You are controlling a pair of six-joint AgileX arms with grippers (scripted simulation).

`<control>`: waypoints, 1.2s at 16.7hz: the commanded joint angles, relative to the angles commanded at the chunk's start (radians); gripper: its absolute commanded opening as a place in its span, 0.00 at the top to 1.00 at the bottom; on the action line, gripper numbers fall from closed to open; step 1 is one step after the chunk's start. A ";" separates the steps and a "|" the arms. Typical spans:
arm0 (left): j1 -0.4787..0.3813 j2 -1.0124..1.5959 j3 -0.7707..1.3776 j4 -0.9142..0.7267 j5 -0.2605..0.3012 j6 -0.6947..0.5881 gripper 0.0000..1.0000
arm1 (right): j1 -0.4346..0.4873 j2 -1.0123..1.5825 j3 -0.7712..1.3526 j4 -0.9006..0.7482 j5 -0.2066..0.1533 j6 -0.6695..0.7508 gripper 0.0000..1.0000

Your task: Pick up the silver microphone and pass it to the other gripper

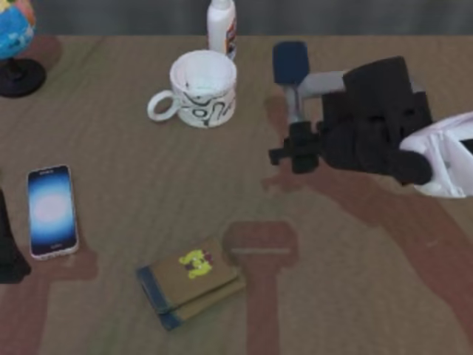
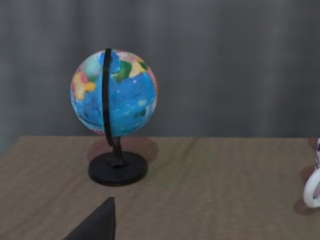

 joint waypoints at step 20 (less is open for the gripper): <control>0.000 0.000 0.000 0.000 0.000 0.000 0.00 | 0.043 -0.243 -0.224 0.695 -0.114 -0.247 1.00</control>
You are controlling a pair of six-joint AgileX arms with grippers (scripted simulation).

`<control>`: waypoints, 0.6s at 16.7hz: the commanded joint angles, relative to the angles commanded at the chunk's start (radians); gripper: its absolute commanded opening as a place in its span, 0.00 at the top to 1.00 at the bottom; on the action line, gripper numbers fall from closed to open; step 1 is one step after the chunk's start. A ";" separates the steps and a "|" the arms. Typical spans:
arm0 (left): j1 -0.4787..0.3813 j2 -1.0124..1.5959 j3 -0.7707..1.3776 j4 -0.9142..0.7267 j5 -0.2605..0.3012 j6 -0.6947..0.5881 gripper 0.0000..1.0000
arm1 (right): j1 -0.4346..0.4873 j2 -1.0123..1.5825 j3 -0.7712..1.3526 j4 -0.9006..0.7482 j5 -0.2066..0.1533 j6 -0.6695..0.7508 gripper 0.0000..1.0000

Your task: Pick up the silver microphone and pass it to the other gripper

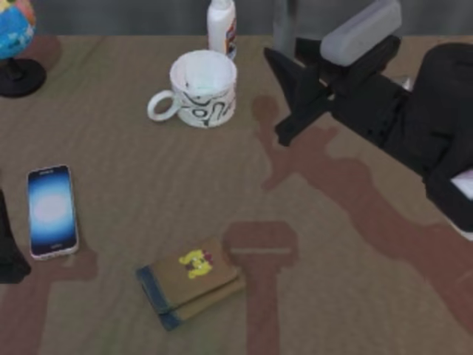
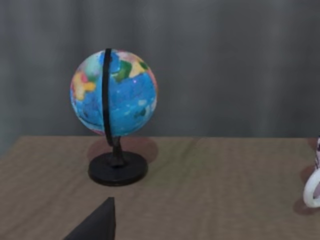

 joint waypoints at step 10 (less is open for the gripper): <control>0.000 0.000 0.000 0.000 0.000 0.000 0.00 | 0.082 -0.037 -0.036 0.015 0.070 0.003 1.00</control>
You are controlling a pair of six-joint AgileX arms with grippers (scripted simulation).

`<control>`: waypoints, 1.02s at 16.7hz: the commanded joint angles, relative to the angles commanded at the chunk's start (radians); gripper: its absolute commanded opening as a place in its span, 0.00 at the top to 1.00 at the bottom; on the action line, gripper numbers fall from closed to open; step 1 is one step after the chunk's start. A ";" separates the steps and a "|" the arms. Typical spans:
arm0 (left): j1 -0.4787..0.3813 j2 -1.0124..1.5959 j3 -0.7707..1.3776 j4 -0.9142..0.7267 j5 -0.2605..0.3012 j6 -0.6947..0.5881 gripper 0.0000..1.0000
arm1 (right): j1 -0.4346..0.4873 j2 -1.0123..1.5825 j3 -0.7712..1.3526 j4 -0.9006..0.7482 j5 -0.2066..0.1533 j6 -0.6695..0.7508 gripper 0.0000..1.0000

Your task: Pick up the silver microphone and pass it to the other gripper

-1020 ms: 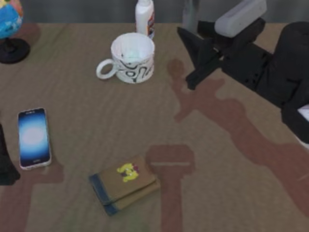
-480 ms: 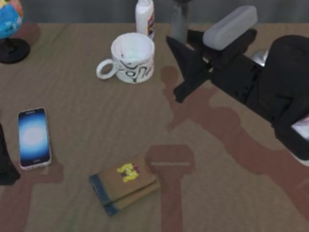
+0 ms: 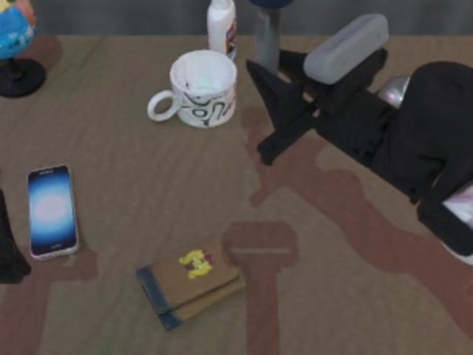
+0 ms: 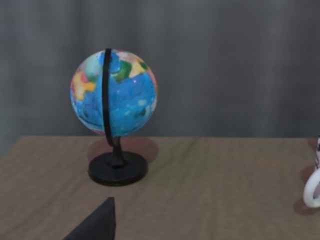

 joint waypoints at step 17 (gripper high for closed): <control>-0.210 0.629 0.360 0.241 0.296 0.009 0.00 | 0.002 -0.003 -0.002 0.001 0.002 -0.001 1.00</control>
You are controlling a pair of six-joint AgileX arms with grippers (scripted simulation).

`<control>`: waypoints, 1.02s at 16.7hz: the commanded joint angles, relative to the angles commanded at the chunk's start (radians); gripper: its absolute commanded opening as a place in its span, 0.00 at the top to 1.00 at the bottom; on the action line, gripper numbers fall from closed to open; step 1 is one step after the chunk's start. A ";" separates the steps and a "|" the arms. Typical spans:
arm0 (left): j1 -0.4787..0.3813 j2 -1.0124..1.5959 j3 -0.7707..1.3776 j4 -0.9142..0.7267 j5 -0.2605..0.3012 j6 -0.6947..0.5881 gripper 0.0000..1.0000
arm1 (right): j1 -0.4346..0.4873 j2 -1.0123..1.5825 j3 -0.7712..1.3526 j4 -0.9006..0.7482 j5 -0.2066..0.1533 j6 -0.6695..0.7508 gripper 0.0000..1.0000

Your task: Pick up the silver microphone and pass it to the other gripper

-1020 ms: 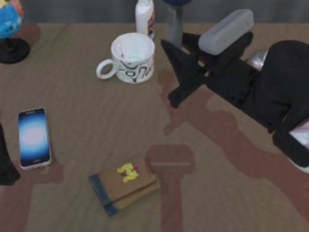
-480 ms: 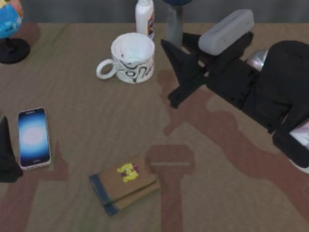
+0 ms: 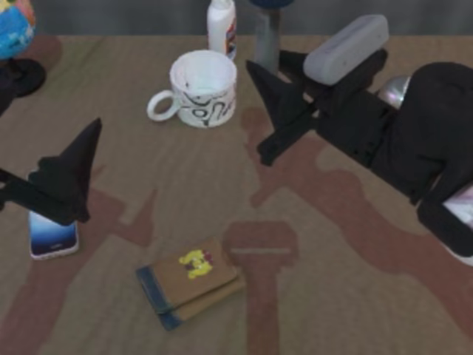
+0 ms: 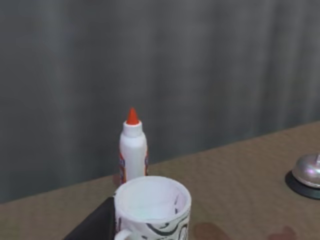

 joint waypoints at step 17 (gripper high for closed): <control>-0.193 0.565 0.337 0.224 0.255 0.008 0.00 | 0.000 0.000 0.000 0.000 0.000 0.000 1.00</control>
